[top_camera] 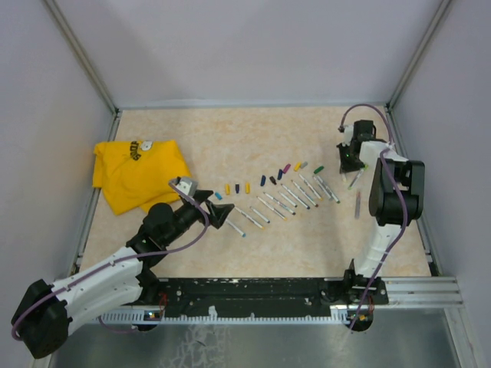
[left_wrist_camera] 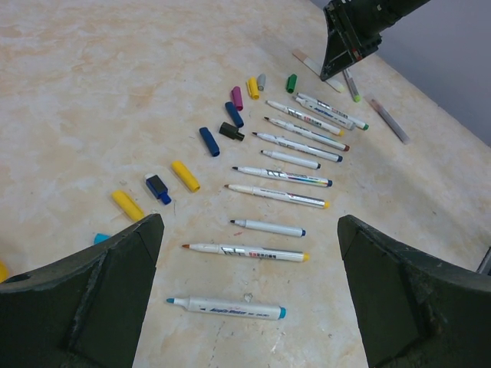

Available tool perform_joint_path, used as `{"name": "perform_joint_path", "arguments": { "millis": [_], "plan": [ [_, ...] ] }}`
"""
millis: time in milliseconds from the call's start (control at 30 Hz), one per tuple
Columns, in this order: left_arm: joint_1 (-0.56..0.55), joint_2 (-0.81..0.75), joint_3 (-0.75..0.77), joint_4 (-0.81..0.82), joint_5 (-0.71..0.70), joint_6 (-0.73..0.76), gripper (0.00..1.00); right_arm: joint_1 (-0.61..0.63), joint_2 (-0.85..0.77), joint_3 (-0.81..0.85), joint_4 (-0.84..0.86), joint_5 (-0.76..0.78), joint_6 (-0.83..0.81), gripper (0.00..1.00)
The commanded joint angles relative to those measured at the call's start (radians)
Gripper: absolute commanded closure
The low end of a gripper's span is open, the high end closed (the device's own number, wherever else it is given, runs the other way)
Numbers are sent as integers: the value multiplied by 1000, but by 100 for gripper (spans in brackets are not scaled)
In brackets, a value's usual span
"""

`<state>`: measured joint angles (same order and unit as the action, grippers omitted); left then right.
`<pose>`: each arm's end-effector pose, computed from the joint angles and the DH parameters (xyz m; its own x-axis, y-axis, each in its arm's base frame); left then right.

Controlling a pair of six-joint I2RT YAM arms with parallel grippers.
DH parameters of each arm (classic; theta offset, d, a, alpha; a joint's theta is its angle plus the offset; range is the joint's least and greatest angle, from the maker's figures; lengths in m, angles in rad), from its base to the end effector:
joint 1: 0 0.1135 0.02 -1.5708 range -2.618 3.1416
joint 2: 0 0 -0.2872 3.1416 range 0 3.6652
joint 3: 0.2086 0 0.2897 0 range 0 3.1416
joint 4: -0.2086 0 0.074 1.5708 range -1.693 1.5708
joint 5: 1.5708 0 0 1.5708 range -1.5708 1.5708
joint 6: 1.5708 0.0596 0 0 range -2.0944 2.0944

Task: Open the pen caps
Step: Pick up the pen from the center of the board.

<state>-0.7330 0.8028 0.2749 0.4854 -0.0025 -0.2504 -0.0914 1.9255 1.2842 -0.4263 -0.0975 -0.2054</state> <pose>0.1703 -0.1531 0.2235 -0.1959 -0.1570 -0.9680 0.6386 0.7286 -0.2475 0.4457 -0.0350 0.1446 -0.8630 -0.1247 -0.4895 -0.1348 0.9908 -0.0149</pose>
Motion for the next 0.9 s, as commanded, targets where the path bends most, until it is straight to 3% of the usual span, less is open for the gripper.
{"name": "perform_joint_path", "arguments": {
  "millis": [0,133,867],
  "plan": [
    [6,-5,-3,25,50,-14,0,8,4,11,-18,-5,9,94],
    [7,-4,-9,60,106,-27,0,5,-35,-5,-2,-17,18,100],
    [14,88,-98,389,302,-223,0,-24,-186,-58,27,-163,52,100]
  ]
}}
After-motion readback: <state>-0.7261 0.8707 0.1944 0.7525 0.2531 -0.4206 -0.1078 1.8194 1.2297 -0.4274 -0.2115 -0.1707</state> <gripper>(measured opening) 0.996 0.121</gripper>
